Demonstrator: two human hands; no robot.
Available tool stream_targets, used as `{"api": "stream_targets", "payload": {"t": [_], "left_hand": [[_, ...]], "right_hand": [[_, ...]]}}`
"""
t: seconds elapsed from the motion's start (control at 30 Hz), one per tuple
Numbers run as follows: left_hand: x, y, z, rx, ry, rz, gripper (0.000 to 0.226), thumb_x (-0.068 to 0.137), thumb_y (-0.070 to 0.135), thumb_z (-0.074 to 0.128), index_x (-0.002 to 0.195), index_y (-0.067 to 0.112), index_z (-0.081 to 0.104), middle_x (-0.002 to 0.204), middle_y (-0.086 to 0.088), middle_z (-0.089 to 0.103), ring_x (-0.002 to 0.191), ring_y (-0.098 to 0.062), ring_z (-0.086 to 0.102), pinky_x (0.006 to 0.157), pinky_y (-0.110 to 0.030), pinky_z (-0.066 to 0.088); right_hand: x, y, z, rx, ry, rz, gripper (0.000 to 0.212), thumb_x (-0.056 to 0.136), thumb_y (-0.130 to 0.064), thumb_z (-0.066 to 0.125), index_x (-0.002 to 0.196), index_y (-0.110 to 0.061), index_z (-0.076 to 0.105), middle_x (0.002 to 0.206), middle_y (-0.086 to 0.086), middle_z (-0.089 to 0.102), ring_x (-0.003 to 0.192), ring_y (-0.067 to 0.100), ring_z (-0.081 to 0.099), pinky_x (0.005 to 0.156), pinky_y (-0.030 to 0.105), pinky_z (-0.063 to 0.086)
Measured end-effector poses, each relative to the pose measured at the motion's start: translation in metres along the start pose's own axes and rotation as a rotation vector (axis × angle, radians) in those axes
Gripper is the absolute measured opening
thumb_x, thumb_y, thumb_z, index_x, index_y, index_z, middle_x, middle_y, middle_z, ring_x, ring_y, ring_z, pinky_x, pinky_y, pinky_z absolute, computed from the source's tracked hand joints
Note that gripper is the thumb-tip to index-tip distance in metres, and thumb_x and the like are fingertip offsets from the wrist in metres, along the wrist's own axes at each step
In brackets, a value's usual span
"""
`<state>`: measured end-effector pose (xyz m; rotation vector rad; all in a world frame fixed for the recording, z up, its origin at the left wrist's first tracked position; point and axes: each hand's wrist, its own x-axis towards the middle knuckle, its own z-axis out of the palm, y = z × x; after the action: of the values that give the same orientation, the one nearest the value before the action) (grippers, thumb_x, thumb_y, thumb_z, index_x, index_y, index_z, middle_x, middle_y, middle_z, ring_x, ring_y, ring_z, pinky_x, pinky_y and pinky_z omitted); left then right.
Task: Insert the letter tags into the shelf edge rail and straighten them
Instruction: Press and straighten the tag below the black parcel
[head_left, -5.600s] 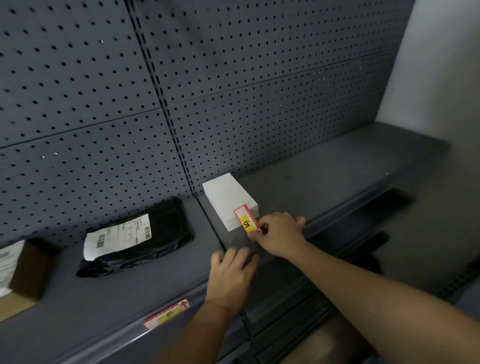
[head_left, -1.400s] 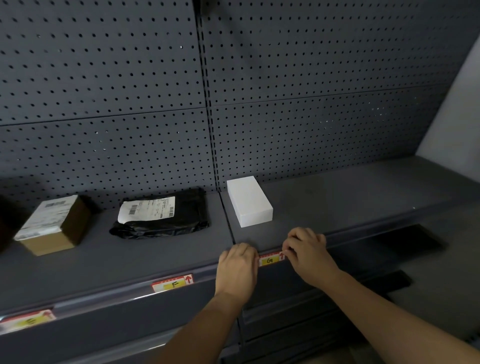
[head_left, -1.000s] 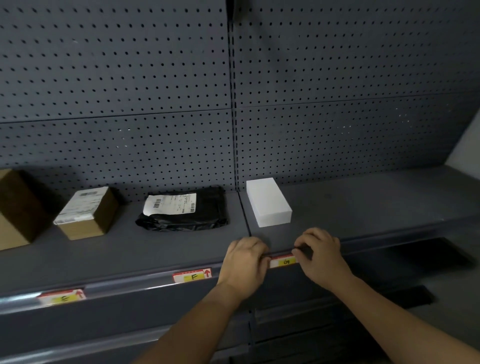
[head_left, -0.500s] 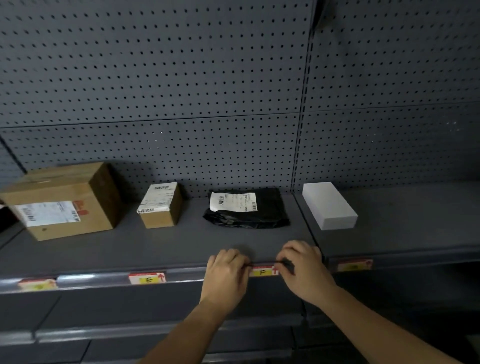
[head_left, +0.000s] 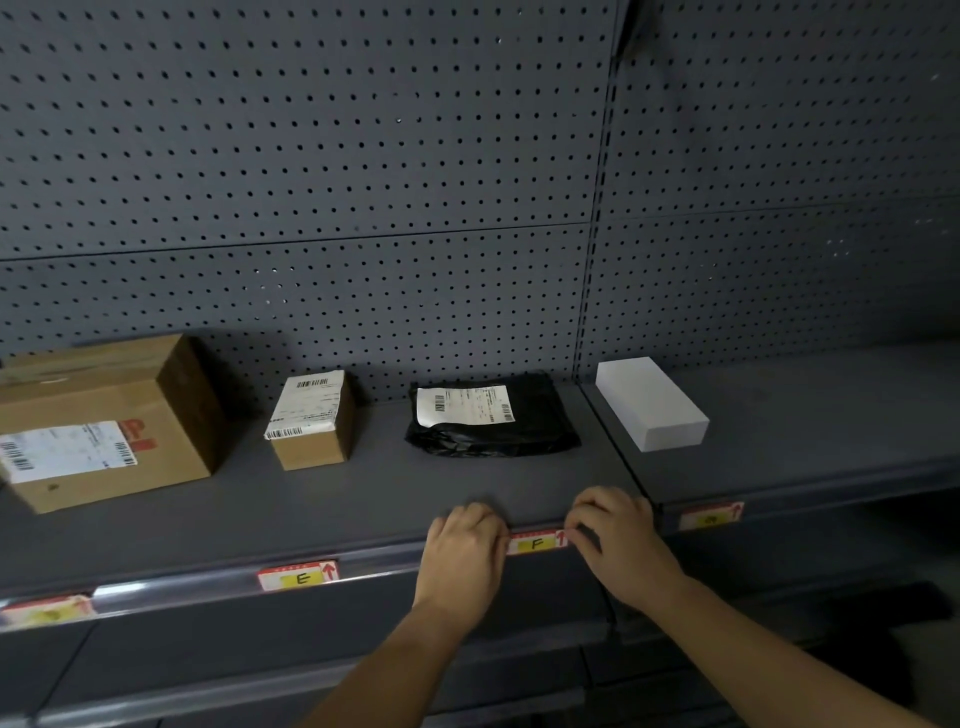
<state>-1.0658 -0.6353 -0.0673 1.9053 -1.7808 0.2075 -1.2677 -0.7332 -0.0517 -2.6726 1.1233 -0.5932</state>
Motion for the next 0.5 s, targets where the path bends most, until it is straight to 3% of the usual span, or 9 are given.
{"api": "stream_targets", "payload": {"t": [0.33,0.5], "left_hand": [[-0.007,-0.028,-0.01,0.051,-0.024,0.083,0.003,0.086,0.024,0.062,0.087,0.027,0.062,0.089,0.008,0.061,0.082,-0.013,0.055,0.075,-0.028,0.044],[-0.011,-0.035,-0.013,0.0,-0.006,0.058,0.007,0.083,0.019,0.066,0.087,0.024,0.064,0.087,0.006,0.063,0.079,-0.014,0.057,0.074,-0.026,0.044]], "right_hand": [[0.009,-0.013,0.016,0.036,0.003,-0.106,0.01,0.092,-0.024,0.056,0.086,-0.031,0.061,0.103,-0.018,0.051,0.095,0.003,0.047,0.089,0.028,0.026],[0.013,-0.013,0.021,0.092,-0.033,-0.116,0.009,0.093,-0.027,0.056,0.088,-0.029,0.064,0.119,-0.016,0.056,0.109,0.009,0.045,0.095,0.022,0.032]]}}
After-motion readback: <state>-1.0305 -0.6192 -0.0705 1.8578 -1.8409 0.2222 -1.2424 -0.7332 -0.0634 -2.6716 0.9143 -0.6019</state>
